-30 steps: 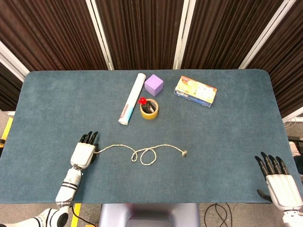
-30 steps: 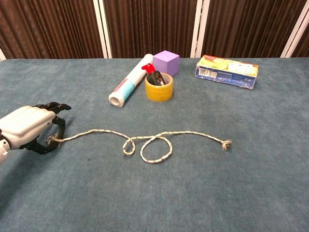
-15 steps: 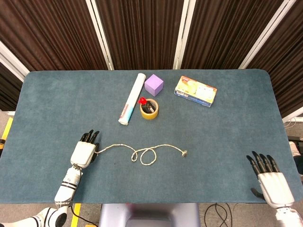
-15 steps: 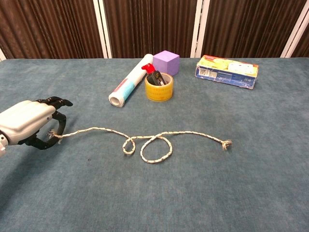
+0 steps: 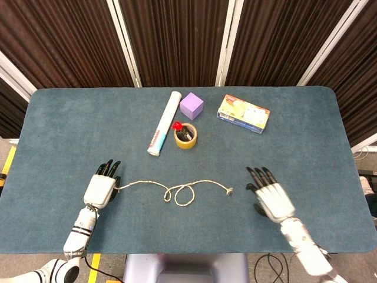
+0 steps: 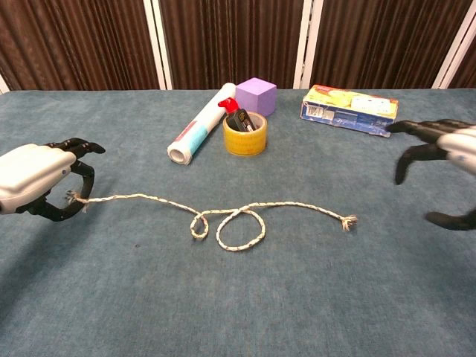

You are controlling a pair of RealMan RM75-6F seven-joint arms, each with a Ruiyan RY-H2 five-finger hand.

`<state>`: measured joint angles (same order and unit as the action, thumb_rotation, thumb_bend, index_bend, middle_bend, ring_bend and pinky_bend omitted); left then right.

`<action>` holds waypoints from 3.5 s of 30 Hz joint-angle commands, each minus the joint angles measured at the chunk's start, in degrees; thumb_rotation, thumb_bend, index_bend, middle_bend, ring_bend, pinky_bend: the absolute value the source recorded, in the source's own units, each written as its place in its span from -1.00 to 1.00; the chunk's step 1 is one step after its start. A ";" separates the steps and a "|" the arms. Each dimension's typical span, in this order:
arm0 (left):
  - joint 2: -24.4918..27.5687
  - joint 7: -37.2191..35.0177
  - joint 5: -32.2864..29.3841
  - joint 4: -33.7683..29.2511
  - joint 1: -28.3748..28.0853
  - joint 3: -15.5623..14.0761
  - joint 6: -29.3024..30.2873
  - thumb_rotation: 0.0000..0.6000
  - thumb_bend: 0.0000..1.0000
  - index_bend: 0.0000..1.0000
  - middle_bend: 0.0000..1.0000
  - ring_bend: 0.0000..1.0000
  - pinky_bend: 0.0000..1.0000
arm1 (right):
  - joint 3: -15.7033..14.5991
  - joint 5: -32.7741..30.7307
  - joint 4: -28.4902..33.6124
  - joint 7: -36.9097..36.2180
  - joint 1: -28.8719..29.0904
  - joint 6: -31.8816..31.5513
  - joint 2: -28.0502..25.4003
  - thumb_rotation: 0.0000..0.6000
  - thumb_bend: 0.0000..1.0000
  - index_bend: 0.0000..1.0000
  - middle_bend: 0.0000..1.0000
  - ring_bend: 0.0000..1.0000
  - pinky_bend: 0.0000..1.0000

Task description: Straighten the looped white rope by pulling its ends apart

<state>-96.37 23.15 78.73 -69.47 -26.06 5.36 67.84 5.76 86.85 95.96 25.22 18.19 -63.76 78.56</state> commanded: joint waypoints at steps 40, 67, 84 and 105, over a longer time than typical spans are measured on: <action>2.10 -1.32 0.19 -0.59 -0.52 -0.61 -0.26 1.00 -0.02 0.30 -0.82 -1.00 -0.65 | 1.94 -11.71 -24.16 4.73 10.48 4.09 22.91 1.00 -0.17 0.26 -0.88 -1.00 -1.00; 2.99 -2.25 -0.46 -0.53 -0.63 -0.06 0.04 1.00 -0.02 0.30 -0.82 -1.00 -0.65 | 2.43 -13.67 -26.28 3.58 12.16 2.84 23.64 1.00 0.10 0.48 -0.74 -1.00 -1.00; 6.27 -6.74 -0.59 0.47 1.74 0.32 3.29 1.00 -0.02 0.31 -0.81 -0.99 -0.64 | 3.90 -14.52 -22.39 -0.11 10.11 -0.81 15.17 1.00 0.11 0.50 -0.71 -1.00 -1.00; 6.40 -7.24 -1.20 4.01 5.33 -1.15 4.80 1.00 -0.02 0.33 -0.79 -0.97 -0.64 | 3.39 -17.83 -24.96 -6.08 5.80 -1.20 5.74 1.00 0.11 0.50 -0.71 -1.00 -1.00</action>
<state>-89.96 15.85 77.49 -65.44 -20.75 4.24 72.65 9.31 69.31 71.67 19.68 24.24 -65.34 84.39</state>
